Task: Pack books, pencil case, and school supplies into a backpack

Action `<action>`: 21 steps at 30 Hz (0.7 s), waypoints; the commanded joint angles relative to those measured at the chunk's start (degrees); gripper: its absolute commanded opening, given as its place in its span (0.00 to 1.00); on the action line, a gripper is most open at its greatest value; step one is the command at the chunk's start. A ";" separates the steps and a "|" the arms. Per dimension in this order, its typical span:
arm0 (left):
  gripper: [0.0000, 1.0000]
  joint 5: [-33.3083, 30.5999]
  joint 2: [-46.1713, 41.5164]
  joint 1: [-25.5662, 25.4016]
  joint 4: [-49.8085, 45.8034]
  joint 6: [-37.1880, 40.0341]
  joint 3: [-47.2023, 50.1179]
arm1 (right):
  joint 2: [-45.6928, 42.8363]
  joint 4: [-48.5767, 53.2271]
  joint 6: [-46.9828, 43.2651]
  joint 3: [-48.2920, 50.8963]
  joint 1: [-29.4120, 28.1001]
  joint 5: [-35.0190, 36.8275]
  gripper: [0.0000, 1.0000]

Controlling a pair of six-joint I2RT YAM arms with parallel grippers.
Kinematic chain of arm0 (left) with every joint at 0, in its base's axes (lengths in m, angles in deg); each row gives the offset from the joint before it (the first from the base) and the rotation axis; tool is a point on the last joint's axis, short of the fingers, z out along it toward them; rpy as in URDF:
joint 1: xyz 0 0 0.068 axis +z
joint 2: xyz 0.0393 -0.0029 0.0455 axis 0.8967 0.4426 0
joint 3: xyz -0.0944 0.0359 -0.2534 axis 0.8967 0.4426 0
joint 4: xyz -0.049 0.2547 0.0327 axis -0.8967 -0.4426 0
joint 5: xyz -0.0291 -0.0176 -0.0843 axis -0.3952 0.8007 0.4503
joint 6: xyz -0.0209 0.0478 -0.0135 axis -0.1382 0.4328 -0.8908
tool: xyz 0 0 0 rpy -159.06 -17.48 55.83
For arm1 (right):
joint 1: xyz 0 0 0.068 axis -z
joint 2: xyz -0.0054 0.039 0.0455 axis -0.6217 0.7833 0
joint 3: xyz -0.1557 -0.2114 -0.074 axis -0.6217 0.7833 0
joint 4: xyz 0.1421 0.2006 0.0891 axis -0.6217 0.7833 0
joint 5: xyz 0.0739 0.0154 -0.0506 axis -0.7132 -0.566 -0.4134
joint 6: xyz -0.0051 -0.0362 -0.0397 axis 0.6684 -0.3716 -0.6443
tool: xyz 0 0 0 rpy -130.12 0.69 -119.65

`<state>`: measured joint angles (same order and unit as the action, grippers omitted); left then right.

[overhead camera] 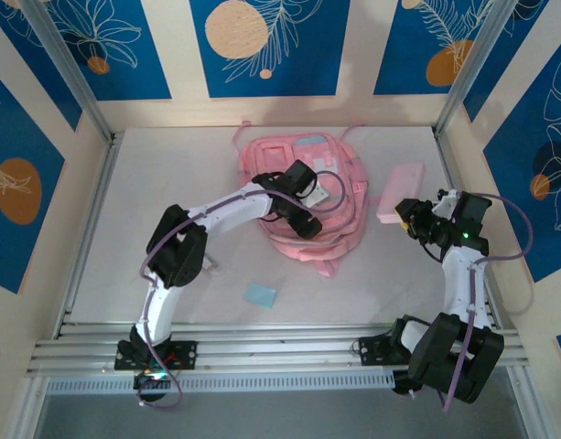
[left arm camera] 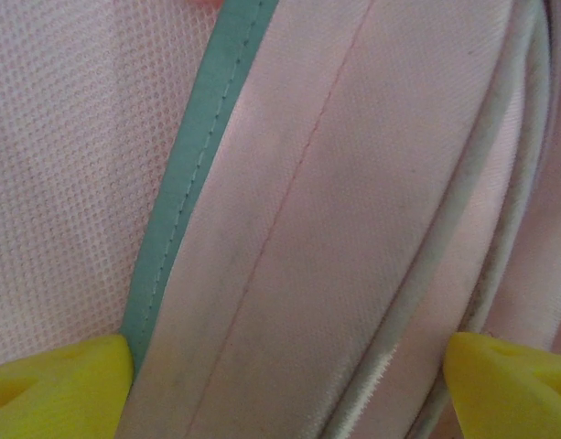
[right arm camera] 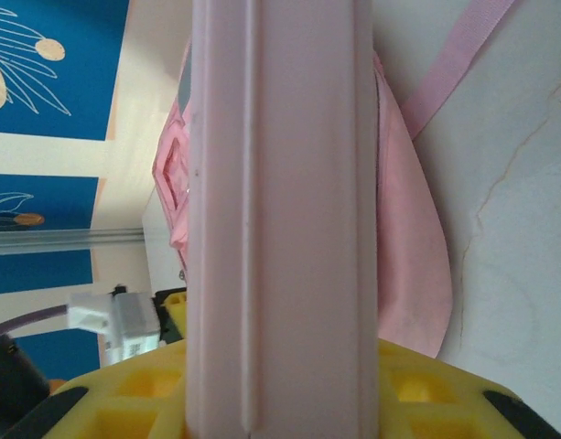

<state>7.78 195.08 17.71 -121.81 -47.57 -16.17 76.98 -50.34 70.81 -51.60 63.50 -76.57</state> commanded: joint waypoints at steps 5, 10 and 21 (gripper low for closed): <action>0.77 -6.47 3.60 -0.52 -1.15 3.98 -2.63 | -2.30 -1.49 -0.13 1.71 0.08 -3.62 0.11; 0.32 -7.86 4.33 -0.46 0.63 3.43 -3.36 | -2.52 -1.23 -0.46 2.14 -0.75 -3.78 0.10; 0.00 7.43 -4.10 2.87 2.24 -11.86 -5.98 | -5.56 1.78 -2.51 1.40 -0.59 0.77 0.10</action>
<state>8.26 196.09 18.41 -121.42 -51.53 -18.74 73.07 -48.90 69.95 -49.72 62.99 -76.22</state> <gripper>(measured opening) 0.054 0.331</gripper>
